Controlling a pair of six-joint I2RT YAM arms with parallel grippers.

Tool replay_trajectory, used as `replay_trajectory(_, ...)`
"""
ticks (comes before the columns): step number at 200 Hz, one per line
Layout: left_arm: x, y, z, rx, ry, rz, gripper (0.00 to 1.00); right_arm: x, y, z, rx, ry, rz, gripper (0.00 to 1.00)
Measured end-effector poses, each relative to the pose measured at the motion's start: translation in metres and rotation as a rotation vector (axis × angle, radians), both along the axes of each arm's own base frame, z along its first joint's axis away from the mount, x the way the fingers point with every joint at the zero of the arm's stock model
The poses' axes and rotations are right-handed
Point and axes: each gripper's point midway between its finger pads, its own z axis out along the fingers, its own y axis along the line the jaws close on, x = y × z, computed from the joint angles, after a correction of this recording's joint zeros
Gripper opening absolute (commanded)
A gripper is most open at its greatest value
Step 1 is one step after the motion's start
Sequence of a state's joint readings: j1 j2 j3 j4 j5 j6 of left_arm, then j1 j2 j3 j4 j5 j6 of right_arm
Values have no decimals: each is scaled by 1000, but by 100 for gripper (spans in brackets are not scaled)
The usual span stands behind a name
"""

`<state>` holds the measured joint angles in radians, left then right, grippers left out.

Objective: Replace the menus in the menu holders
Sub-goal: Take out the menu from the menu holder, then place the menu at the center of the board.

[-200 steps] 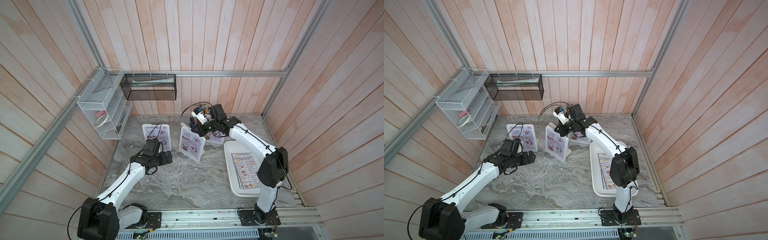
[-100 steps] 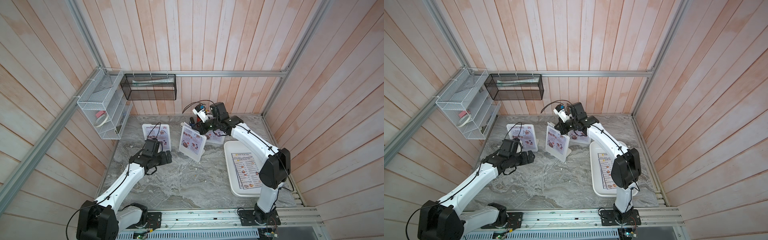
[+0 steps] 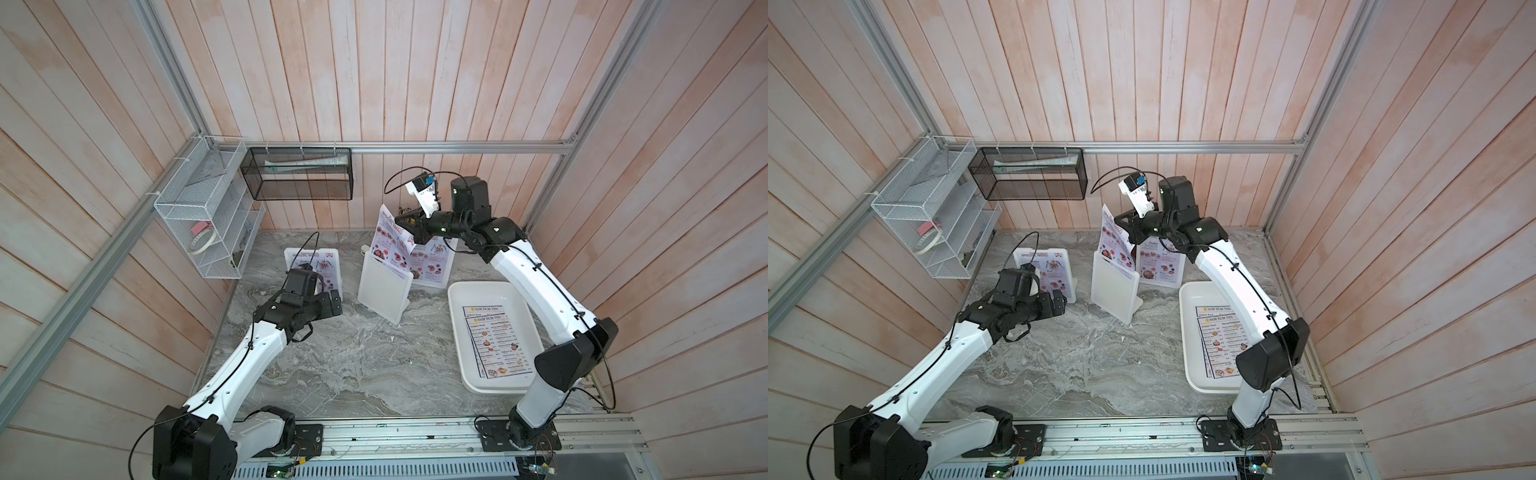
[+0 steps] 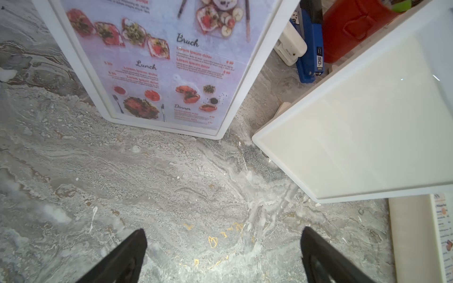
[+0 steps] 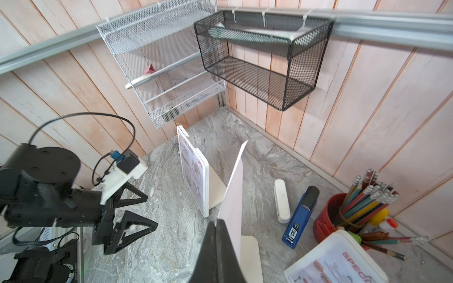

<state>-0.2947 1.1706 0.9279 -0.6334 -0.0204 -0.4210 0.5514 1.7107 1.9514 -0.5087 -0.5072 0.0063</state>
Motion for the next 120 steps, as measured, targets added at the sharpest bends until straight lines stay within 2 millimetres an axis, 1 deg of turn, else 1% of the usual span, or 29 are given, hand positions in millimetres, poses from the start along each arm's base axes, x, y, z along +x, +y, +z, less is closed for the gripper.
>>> replay_trajectory(13, 2, 5, 0, 21, -8, 18, 100, -11, -1, 13, 11, -30, 13, 0)
replay_trajectory(26, 4, 10, 2, 40, -21, 41, 100, -28, 5, 23, 17, -52, 44, 0)
replay_trajectory(45, 6, 20, 7, 60, -45, 80, 100, -59, 24, 32, 24, -81, 121, 0)
replay_trajectory(59, 8, 28, 8, 73, -53, 122, 100, -84, 40, 31, 25, -84, 186, 0)
replay_trajectory(74, 9, 35, 9, 75, -55, 165, 100, -109, 57, 19, 20, -64, 258, 0)
replay_trajectory(86, 10, 42, 9, 72, -55, 201, 100, -128, 69, 2, 8, -33, 315, 0)
replay_trajectory(100, 11, 53, 8, 71, -47, 249, 100, -145, 81, -24, -14, 15, 371, 0)
replay_trajectory(120, 12, 78, 2, 69, -17, 339, 100, -172, 95, -66, -51, 98, 452, 0)
